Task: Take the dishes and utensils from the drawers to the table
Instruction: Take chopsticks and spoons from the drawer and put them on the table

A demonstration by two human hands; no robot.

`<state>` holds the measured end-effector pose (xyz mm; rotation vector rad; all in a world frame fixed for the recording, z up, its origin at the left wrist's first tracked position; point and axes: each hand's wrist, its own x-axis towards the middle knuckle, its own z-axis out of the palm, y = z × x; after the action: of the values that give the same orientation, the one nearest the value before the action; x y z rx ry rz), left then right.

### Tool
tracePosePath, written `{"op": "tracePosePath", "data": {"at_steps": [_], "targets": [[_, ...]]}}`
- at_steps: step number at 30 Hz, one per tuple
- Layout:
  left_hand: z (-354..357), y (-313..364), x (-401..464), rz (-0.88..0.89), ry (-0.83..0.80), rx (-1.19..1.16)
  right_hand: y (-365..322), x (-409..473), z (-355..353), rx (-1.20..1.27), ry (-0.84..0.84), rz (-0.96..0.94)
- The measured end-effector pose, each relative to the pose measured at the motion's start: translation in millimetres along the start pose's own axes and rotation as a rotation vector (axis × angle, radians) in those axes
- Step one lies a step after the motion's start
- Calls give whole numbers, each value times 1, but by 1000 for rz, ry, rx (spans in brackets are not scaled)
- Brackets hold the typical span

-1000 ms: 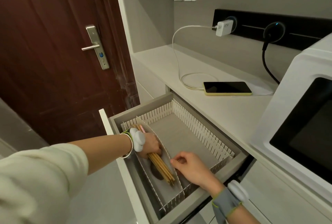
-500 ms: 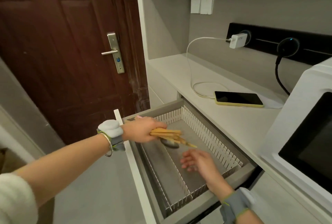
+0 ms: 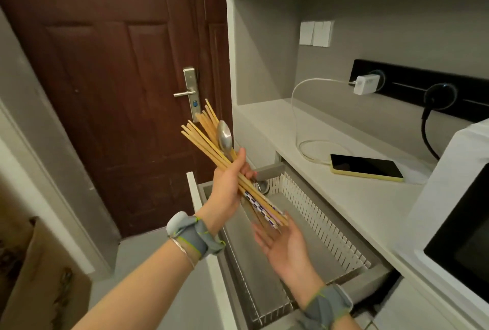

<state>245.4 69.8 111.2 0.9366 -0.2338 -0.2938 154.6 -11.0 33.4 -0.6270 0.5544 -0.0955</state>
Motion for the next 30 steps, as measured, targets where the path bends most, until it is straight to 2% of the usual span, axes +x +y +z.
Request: {"op": "tracePosePath", "data": {"at_steps": [2,6,10,13,15,17,20,22,25,30], "targets": [[1,-5,-7,40,-32,97,-7,-4,5,121,-9,27],[0,-12,-17,75,-47,162,-13,-10,12,132,26,49],[1,-12,-30,150,-18,249,-2,-12,18,82,36,62],[1,-12,-42,247,74,351,9,-12,28,-58,85,144],[0,-8,-44,294,127,387,18,-14,31,-142,46,224],[-2,1,-44,316,138,355,25,-16,35,-98,-9,247],[-10,16,-42,302,128,282,29,-16,50,149,-58,179],[-13,20,-42,280,119,201,27,-11,58,220,-69,119],[-29,31,-40,229,100,155,31,-5,81,282,-85,34],[-44,44,-38,195,177,34,42,5,109,230,-122,-110]]}}
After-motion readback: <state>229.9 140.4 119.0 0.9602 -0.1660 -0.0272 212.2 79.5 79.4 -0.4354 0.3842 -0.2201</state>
